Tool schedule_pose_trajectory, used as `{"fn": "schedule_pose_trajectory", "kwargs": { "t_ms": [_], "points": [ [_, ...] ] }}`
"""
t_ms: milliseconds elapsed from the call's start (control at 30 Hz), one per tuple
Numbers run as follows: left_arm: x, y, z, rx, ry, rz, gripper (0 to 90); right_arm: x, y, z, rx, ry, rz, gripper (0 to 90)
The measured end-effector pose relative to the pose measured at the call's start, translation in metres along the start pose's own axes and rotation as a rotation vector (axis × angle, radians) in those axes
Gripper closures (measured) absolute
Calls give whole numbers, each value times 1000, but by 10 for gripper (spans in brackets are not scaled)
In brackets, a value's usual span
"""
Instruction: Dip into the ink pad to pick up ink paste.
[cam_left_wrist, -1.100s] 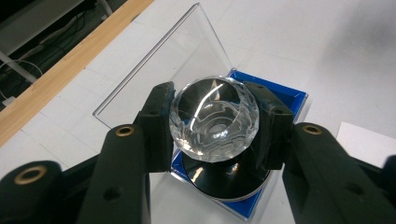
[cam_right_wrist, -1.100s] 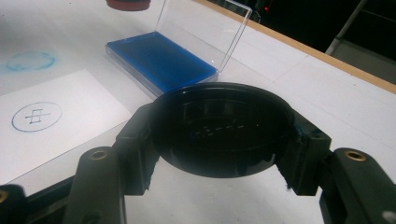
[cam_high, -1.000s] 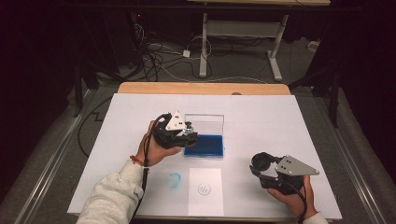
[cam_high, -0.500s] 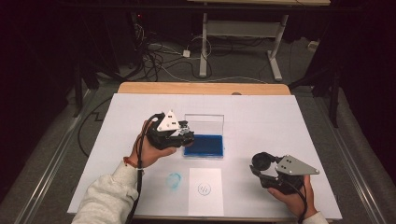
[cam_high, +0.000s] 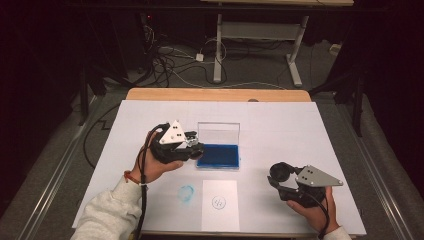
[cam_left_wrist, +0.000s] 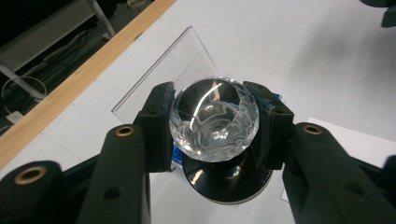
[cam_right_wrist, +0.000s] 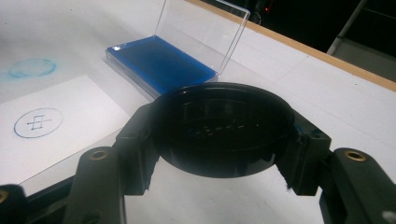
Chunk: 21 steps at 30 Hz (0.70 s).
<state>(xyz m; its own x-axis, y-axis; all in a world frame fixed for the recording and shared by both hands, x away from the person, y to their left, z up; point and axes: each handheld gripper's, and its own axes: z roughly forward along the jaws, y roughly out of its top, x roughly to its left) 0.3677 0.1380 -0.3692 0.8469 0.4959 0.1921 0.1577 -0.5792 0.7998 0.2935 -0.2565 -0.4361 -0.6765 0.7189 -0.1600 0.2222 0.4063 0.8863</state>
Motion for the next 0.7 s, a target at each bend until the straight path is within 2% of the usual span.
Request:
{"fn": "schedule_pose_trajectory", "kwargs": {
  "t_ms": [433, 700],
  "points": [
    [-5, -4, -16, -19, -23, -5, 550, 0, 1, 4, 12, 4, -2, 387],
    [-14, -5, -23, -22, -45, 13, 550, 2, 1, 6, 17, 10, -7, 387]
  ]
}}
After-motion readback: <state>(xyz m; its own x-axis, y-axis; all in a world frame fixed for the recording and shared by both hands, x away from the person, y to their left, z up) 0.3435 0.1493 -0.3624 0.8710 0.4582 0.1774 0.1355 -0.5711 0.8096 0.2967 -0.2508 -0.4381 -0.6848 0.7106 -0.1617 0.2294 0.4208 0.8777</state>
